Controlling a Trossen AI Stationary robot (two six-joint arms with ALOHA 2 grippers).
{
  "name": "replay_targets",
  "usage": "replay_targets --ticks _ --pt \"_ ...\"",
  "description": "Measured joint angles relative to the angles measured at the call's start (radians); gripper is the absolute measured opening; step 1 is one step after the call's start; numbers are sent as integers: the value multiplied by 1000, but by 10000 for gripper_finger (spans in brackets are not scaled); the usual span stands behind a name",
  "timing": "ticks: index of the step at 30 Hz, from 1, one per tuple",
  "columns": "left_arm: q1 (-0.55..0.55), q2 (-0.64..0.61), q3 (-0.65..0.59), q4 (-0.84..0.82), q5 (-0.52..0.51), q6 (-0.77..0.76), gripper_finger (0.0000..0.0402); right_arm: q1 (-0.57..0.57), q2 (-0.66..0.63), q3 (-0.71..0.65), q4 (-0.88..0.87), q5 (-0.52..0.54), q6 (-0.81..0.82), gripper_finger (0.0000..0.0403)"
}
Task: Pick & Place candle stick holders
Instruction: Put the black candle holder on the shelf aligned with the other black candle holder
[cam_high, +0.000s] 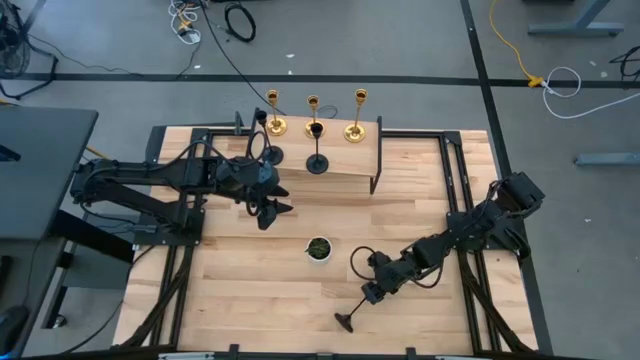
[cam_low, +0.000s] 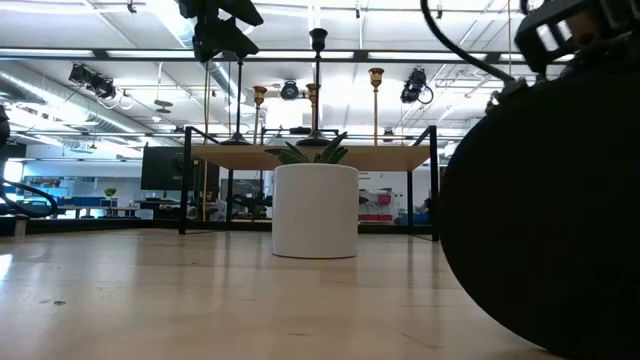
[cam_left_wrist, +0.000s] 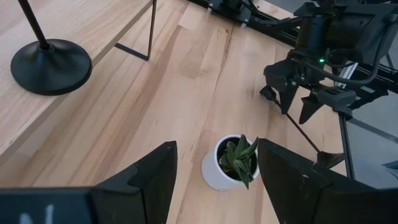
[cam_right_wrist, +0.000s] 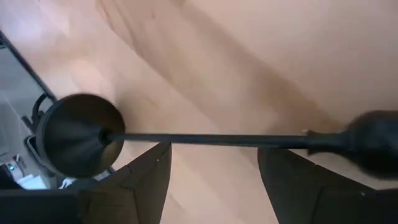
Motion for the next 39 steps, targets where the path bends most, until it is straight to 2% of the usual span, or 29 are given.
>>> replay_targets --ticks 29,34,39 --pt "0 0 0 -2 0 -1 222 -84 -2 -2 -89 8 -19 237" --pt "0 0 0 -3 0 11 222 -87 1 -6 -7 8 -73 237" --pt "0 0 0 -4 -1 15 222 -73 1 -6 84 -41 -146 237"
